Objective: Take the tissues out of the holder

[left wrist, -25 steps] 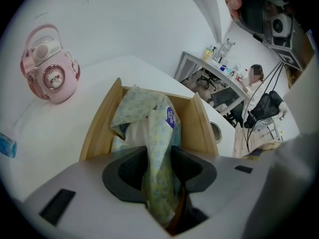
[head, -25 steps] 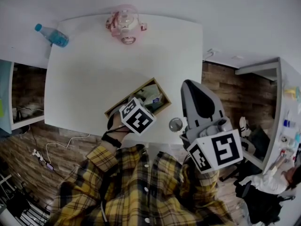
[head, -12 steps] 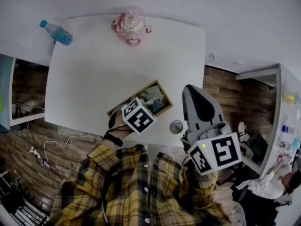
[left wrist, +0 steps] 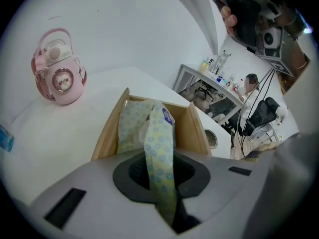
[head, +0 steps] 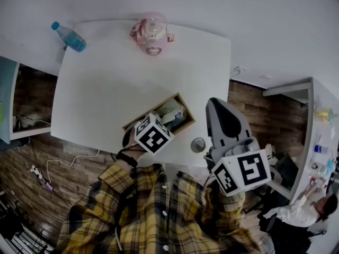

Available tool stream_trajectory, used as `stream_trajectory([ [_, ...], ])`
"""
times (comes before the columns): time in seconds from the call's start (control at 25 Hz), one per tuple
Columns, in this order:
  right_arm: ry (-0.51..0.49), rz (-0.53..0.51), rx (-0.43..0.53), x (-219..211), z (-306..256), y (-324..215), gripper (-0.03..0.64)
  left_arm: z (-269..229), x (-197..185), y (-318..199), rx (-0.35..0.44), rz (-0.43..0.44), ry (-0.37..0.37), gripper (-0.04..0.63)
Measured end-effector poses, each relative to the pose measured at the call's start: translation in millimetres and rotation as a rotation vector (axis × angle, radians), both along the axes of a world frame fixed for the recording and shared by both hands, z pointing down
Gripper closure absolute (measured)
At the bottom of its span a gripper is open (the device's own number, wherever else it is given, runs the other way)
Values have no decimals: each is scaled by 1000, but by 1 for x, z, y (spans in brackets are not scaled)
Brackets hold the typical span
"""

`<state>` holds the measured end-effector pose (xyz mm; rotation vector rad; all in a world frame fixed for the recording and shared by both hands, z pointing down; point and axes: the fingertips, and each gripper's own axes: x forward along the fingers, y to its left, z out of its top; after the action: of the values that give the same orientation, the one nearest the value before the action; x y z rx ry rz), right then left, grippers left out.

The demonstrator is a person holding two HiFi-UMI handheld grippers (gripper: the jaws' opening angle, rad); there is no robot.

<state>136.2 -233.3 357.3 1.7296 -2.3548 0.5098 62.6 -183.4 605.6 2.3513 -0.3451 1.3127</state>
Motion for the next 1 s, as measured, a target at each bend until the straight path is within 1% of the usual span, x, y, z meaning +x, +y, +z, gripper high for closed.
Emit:
stream_trajectory([
  [0.16,9,-19,12,-7,-7,-2,607,-19,1,-2,51,-24,53,535],
  [0.44,22,-67,51,-28,-25,-7,607,-68,2,-4,103,-44,149,535],
  [0.6,30,-97,64,-41,-29,-7,607,-104,-5,-11,147,-95,232,535],
  [0.72,23,-118,69,-51,-32,-6,607,-136,-14,-21,215,-144,306,535],
  [1.0,16,-170,110,-72,-48,-12,607,-213,-46,-57,420,-291,422,535],
])
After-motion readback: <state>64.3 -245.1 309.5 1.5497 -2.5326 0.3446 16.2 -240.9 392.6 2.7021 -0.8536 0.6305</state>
